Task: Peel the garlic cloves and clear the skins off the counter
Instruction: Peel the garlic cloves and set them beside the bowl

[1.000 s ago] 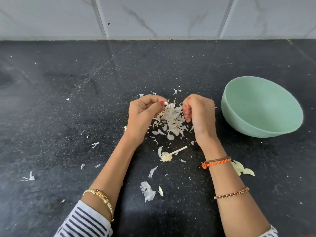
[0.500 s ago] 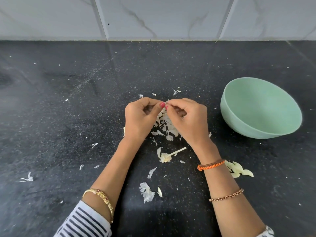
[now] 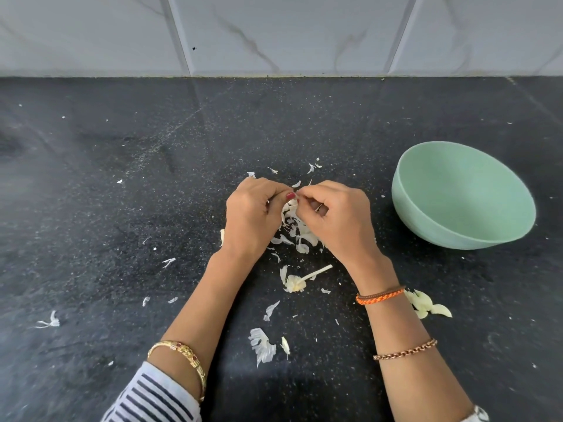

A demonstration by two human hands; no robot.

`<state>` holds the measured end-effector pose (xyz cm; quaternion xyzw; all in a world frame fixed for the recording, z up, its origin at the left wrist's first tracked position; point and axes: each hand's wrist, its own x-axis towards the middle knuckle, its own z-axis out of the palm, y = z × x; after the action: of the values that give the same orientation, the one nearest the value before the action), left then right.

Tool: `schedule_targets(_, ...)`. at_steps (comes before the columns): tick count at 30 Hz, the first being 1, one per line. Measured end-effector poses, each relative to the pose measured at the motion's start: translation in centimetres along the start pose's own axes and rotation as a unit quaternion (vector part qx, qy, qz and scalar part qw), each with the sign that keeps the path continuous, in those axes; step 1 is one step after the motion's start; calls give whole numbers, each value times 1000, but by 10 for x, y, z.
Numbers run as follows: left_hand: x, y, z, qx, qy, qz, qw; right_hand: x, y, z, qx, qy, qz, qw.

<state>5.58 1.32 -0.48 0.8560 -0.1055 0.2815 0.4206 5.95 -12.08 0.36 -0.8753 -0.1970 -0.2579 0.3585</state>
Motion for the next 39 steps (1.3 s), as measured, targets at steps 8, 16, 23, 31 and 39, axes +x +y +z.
schedule_targets(8,-4,5,5,-20,21,-8,1000,1,-4,4,26,10,66,997)
schedule_targets(16,-2,12,2,-141,11,-128,982,1,-8,1,77,-3,104,992)
schedule_targets(23,-2,6,2,-131,8,-88,987,2,-12,-1,142,-16,155,977)
schedule_targets(31,-1,2,0,-133,-7,-61,989,3,-16,-2,258,-25,261,930)
schedule_targets(39,3,2,-2,-276,10,-119,954,6,-25,-9,389,-28,353,851)
